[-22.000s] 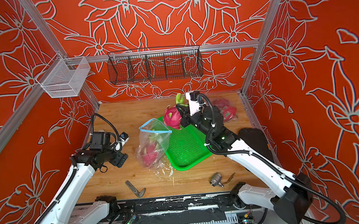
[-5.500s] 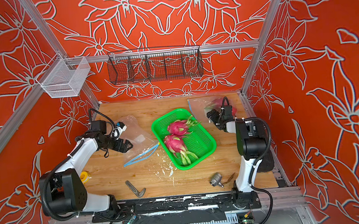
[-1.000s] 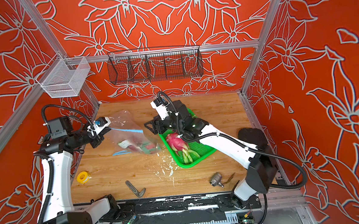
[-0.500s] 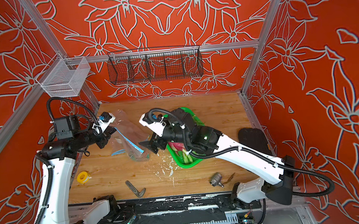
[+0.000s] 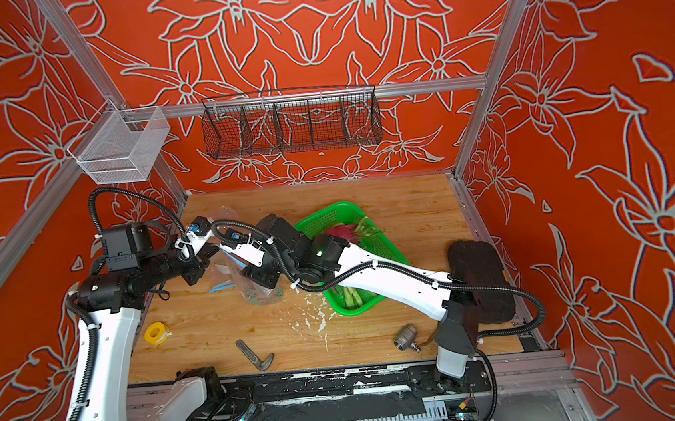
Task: Open the zip-top bag and take out the dragon fruit
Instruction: Adjust the zipper food storage bag in the zipper food storage bag.
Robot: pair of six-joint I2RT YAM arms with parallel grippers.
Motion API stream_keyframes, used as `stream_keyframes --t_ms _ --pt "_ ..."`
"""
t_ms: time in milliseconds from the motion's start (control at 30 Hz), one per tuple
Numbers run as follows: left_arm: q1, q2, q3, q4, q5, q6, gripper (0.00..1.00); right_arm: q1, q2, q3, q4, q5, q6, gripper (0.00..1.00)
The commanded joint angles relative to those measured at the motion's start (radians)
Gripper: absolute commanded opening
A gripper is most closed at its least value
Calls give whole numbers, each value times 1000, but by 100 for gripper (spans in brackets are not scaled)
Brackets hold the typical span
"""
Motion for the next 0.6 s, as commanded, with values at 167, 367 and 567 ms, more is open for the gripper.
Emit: stream_keyframes --t_ms 167,367,567 --pt "-5 15 15 57 -66 -58 0 -106 -20 21 1 -60 -41 0" --pt "-5 56 85 86 -67 -122 0 -153 43 145 74 -24 -170 0" --pt "-5 101 140 108 -92 -116 4 -202 197 398 4 -30 -185 0"
